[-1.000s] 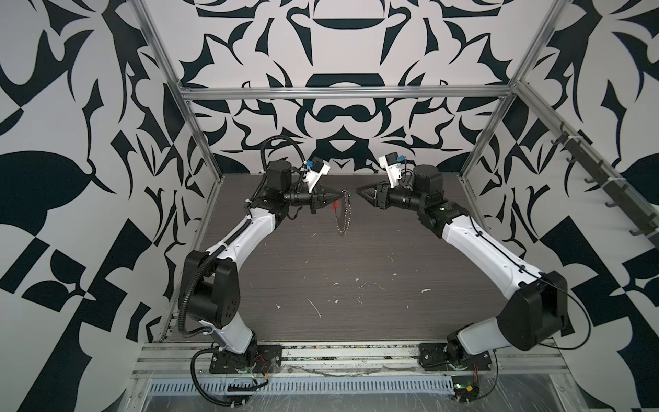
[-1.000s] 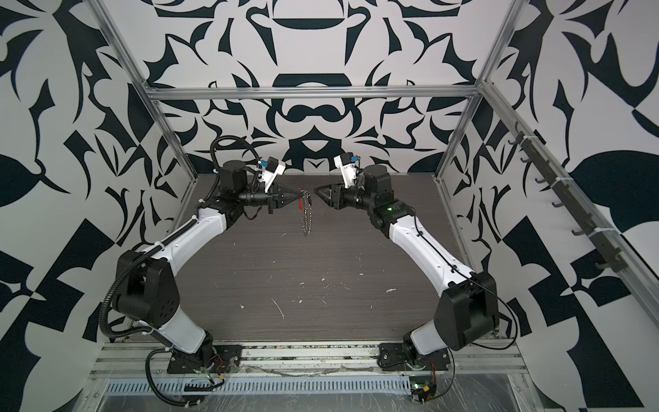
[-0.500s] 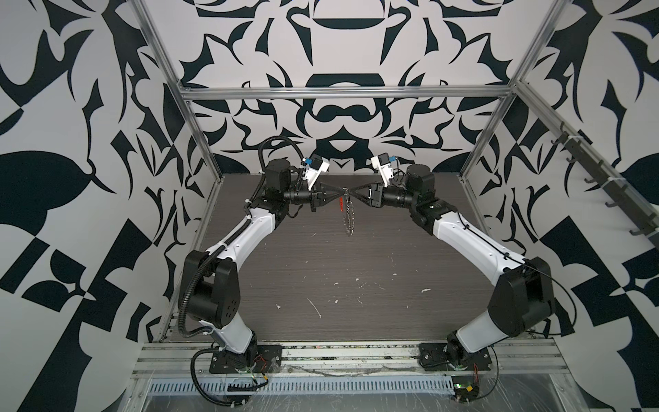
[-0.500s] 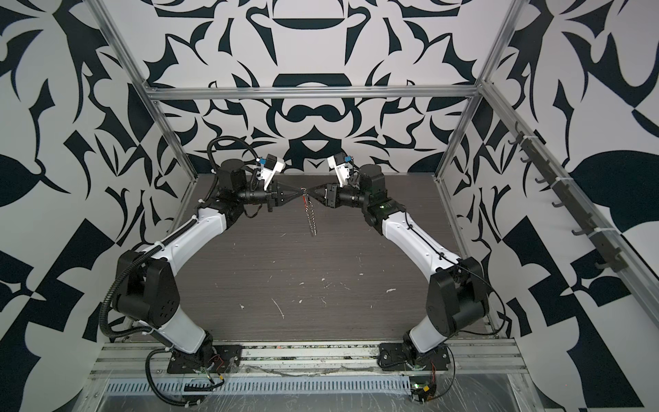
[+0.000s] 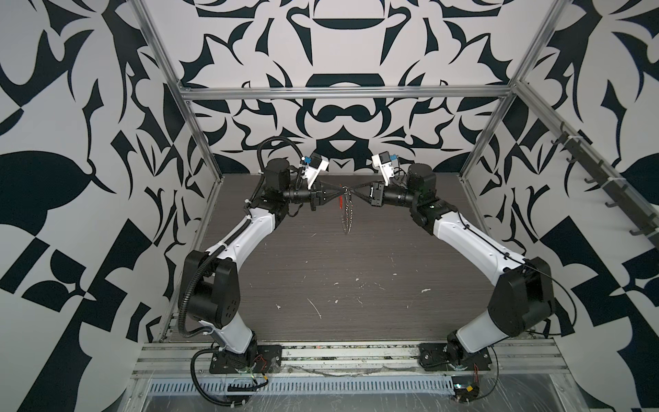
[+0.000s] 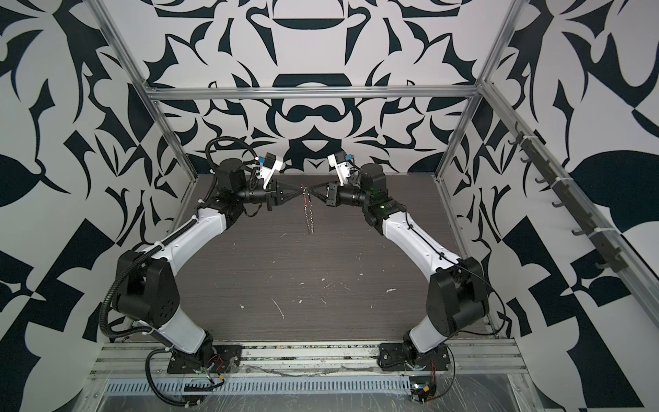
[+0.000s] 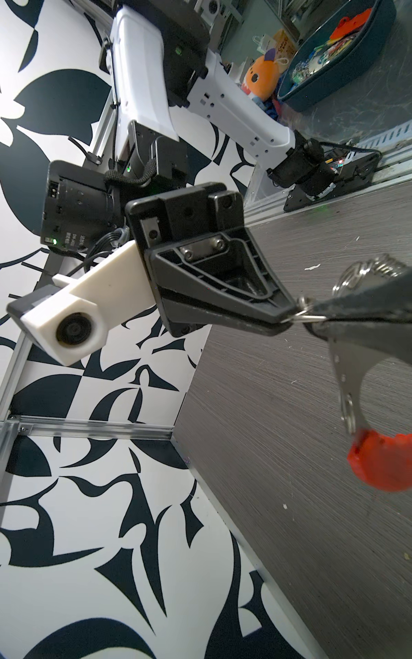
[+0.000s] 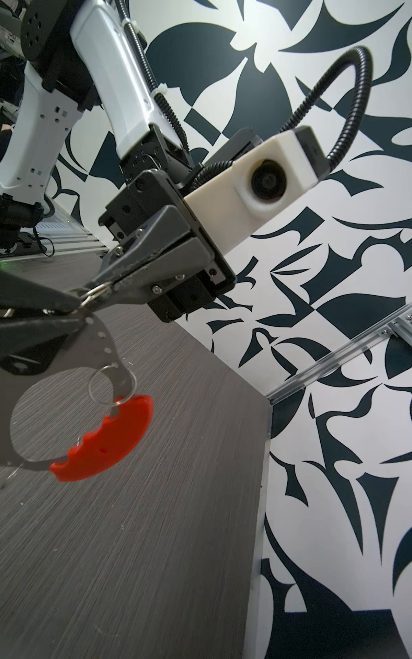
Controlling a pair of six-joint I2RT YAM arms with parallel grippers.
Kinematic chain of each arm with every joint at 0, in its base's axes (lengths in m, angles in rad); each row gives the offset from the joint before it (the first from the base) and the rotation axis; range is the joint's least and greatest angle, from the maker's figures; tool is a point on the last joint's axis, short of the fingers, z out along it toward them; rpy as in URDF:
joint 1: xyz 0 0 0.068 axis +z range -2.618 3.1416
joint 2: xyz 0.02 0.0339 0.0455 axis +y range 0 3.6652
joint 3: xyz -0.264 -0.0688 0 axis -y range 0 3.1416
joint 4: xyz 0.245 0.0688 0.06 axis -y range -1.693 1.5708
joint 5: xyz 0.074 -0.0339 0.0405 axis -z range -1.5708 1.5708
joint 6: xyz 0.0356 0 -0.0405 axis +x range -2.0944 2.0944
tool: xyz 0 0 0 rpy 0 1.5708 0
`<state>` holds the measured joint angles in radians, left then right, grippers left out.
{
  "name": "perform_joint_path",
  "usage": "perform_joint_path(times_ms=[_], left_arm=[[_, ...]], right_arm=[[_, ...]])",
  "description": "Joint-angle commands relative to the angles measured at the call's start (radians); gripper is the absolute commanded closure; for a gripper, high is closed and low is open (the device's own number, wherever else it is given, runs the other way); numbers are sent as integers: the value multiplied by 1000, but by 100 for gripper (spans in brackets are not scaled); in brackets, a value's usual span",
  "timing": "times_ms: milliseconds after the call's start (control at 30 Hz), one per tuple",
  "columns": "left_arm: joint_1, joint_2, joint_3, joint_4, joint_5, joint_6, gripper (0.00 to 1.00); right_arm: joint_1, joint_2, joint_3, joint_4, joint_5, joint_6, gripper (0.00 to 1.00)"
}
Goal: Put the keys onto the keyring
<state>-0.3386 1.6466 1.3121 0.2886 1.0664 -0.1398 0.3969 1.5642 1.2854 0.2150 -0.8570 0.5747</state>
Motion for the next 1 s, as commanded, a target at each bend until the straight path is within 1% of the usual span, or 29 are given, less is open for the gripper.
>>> perform_joint_path(times_ms=[0, 33, 267, 467, 633, 800, 867, 967], left_arm=[[1, 3, 14, 38, 30, -15, 100], [1, 3, 16, 39, 29, -15, 100], [1, 7, 25, 58, 6, -23, 100], [1, 10, -4, 181, -6, -64, 100], [-18, 9, -49, 286, -9, -53, 100], [-46, 15, -84, 367, -49, -55, 100], [-53, 31, -103, 467, -66, -111, 100], [-52, 78, -143, 760, -101, -311, 100]], right_arm=[[5, -19, 29, 58, -19, -5, 97], [5, -19, 27, 57, -17, -8, 100], [5, -29, 17, -2, 11, -38, 100], [5, -34, 23, -147, 105, -101, 100], [5, -24, 25, -192, 102, -94, 100], [9, -4, 48, -201, 71, -60, 100], [15, 15, 69, -214, 57, -54, 100], [23, 37, 95, -235, 64, -47, 100]])
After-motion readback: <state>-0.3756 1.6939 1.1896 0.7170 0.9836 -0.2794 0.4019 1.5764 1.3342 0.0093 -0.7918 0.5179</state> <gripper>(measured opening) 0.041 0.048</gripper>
